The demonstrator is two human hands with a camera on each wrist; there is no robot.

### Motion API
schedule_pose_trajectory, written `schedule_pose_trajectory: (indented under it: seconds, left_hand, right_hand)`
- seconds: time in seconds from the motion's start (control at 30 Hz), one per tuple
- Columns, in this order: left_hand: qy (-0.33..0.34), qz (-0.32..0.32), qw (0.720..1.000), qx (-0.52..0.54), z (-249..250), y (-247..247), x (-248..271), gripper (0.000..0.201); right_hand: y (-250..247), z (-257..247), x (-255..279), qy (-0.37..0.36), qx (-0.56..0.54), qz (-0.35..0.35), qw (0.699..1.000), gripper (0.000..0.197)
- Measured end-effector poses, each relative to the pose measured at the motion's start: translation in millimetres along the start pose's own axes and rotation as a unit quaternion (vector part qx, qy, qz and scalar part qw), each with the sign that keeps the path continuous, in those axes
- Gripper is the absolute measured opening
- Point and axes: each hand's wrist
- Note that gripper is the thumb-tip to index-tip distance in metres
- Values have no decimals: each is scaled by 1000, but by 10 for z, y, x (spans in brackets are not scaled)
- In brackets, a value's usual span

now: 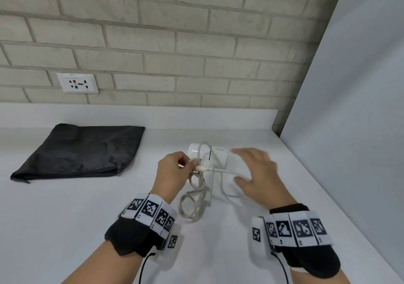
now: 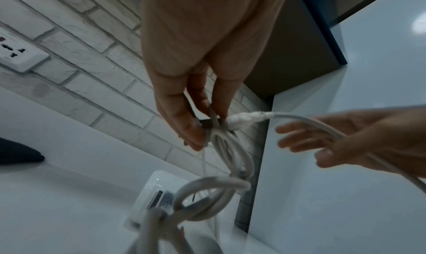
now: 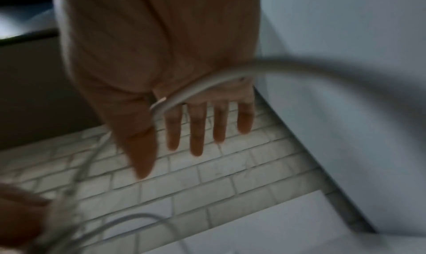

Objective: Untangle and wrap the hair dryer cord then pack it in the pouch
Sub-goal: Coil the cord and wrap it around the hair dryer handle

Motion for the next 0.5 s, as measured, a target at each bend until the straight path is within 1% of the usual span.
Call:
schedule_pose_trajectory:
  seconds: [0.03, 0.07, 0.1, 0.13, 0.17, 0.23, 0.27, 0.33, 0.4, 0.43, 0.5]
  left_hand:
    - [4, 1, 1000, -3, 15, 14, 17, 22]
    - [10, 2, 1000, -5, 22, 28, 29, 23]
    - [15, 1, 1000, -4, 25, 43, 37, 23]
    - [16, 0, 1000, -2, 23, 54, 43, 24]
    - [12, -1, 1000, 4, 19, 58, 45, 25]
    - [-2, -9, 1000, 25, -16, 60, 30, 24]
    - [-16, -23, 999, 41, -30, 61, 23, 23]
    - [-64, -76, 991, 89, -41, 77, 19, 20]
    - [-118, -136, 971, 158, -24, 108, 19, 19]
    - [-137, -154, 961, 184, -9, 117, 26, 20]
    - [-151, -156, 956, 196, -6, 123, 10, 21]
  right_hand:
    - [36, -94, -20, -18, -59, -51, 997, 56]
    - [95, -176, -40, -17, -132, -92, 987, 50]
    - [167, -253, -48, -13, -201, -105, 974, 40]
    - [256, -280, -56, -8, -241, -84, 967, 24]
    - [315, -290, -70, -10, -260, -46, 965, 10]
    - [394, -253, -64, -9, -270, 22, 963, 20]
    - [410, -236, -57, -11, -280, 40, 959, 22]
    - [427, -208, -39, -44, -290, 62, 954, 23]
    - [459, -181, -27, -79, -289, 88, 950, 26]
    - [473, -167, -20, -89, -292, 100, 947, 27]
    - [496, -132, -6, -95, -307, 104, 941, 27]
Point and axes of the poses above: each hand's wrist, its own x-axis away from the middle knuckle, its own y-axis out of the palm, z = x × y, and after that the axes turned 14 degrees about -y, right-handed
